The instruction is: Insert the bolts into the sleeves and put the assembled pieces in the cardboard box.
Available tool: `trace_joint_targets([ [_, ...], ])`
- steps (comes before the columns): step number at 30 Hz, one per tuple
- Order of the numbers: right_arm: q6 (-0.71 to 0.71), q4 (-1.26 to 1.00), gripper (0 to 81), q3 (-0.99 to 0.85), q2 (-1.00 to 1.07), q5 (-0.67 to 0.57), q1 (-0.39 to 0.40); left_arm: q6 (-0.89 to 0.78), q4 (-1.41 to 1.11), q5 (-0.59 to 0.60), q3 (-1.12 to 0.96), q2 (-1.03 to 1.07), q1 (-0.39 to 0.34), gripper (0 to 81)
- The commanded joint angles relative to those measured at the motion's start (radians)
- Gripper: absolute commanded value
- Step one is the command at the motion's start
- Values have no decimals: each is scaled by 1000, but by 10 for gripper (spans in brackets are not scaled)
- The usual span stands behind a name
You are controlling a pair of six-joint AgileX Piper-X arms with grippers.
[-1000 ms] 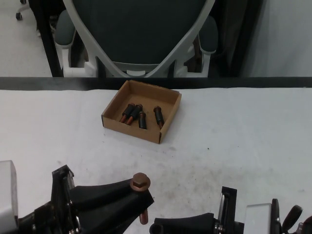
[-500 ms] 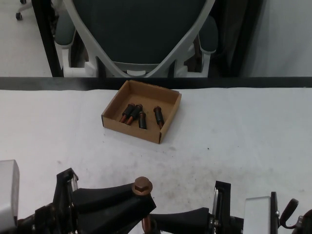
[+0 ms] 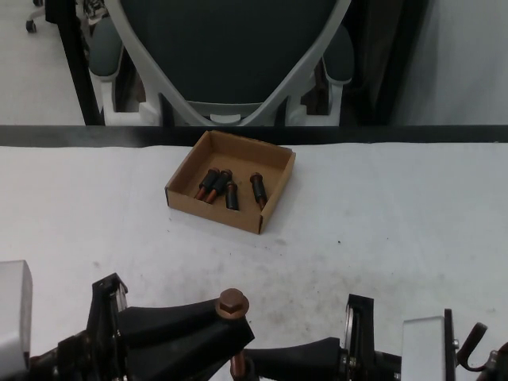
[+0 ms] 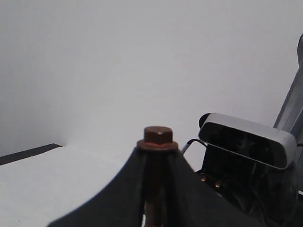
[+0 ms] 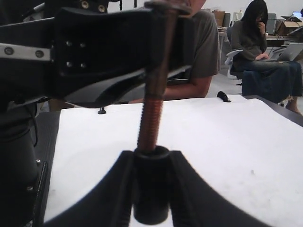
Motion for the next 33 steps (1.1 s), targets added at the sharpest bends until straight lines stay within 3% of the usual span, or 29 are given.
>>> trace_joint_targets([
  [1, 13, -43, 2, -8, -3, -8, 1, 65, -22, 57, -9, 0, -4, 8],
  [21, 36, -85, 2, -11, -3, -31, 2, 62, -20, 73, -9, 0, -4, 1],
  [25, 36, -85, 2, -11, -3, -31, 2, 65, -18, 104, -9, 0, -4, 129],
  [30, 38, -85, 2, -11, -3, -31, 2, 61, 16, 77, -9, 0, -4, 426],
  [33, 38, -85, 2, -11, -3, -31, 2, 54, 33, 58, -9, 0, -4, 479],
])
